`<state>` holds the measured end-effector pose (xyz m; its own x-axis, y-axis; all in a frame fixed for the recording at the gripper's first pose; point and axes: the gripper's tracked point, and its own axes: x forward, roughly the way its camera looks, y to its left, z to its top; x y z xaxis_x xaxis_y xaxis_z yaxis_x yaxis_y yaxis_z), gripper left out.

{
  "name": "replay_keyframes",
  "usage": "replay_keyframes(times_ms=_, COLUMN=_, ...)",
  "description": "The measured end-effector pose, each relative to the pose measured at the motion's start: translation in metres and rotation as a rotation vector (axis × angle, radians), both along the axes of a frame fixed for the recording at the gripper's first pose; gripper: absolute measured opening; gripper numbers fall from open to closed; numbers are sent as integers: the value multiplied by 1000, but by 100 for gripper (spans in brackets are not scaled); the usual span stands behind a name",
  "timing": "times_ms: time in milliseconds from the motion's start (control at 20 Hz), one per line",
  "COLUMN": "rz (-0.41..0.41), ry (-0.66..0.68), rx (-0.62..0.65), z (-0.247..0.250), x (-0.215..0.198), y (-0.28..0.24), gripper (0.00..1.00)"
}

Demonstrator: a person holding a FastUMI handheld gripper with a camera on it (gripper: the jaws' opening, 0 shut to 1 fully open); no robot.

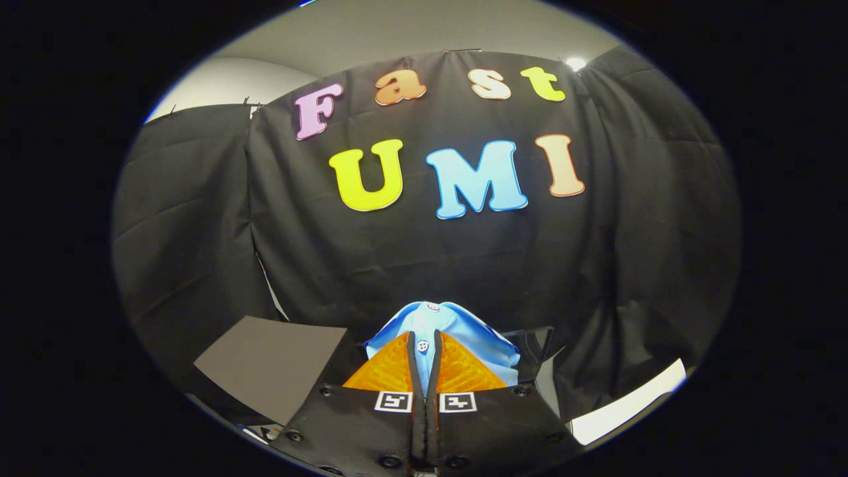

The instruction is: Put the clothes into the washing machine and then close the washing machine lid.

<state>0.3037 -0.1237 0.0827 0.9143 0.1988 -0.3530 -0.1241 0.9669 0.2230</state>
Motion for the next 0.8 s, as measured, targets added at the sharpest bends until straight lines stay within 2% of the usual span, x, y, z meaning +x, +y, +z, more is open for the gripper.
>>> replay_keyframes(times_ms=800, rz=50, ry=267, rx=-7, z=-196, x=21, y=11, gripper=1)
